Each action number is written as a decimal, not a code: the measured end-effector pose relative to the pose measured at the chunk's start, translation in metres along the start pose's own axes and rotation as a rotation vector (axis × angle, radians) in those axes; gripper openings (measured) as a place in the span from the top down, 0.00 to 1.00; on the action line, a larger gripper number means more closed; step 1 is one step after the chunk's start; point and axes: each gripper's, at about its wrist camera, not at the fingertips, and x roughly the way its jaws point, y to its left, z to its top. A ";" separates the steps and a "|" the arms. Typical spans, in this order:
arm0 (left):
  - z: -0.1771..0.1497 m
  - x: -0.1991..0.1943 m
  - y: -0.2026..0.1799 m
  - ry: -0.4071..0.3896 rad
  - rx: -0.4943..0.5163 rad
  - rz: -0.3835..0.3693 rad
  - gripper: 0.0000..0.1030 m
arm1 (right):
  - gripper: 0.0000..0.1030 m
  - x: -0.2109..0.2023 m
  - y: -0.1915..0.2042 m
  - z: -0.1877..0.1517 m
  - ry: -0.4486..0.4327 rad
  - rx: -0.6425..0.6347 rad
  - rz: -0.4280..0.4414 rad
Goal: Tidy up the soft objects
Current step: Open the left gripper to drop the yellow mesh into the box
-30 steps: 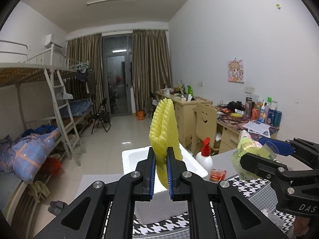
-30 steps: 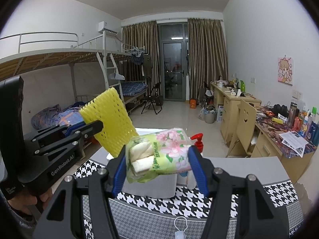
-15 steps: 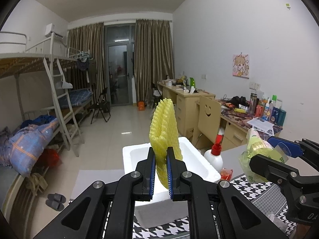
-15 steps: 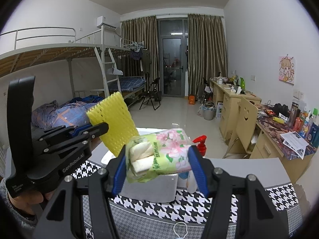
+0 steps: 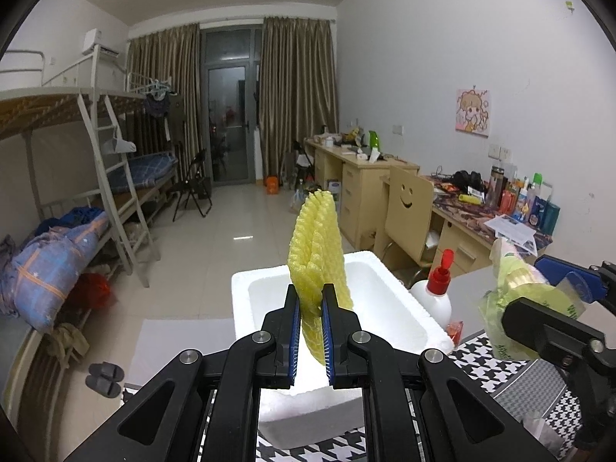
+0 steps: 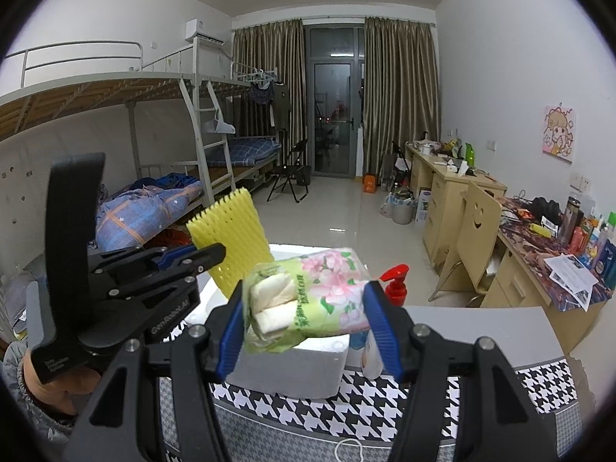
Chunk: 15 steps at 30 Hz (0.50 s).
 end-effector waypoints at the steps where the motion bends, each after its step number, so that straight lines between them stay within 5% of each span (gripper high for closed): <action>1: 0.001 0.003 0.000 0.004 0.001 0.001 0.89 | 0.38 0.001 0.000 0.000 0.001 0.001 -0.001; 7: 0.000 0.017 0.002 0.041 -0.007 -0.008 0.89 | 0.38 0.005 -0.004 0.003 0.010 0.016 -0.008; 9: -0.001 0.022 0.002 0.052 0.000 -0.017 0.81 | 0.38 0.007 -0.005 0.003 0.011 0.018 -0.011; 11: -0.001 0.025 0.003 0.059 -0.005 -0.010 0.53 | 0.38 0.008 -0.001 0.003 0.015 0.016 -0.014; 13: -0.002 0.025 0.005 0.054 -0.017 -0.010 0.36 | 0.38 0.009 0.001 0.004 0.018 0.017 -0.015; 15: -0.003 0.024 0.007 0.049 -0.019 -0.009 0.35 | 0.38 0.010 0.001 0.005 0.020 0.020 -0.016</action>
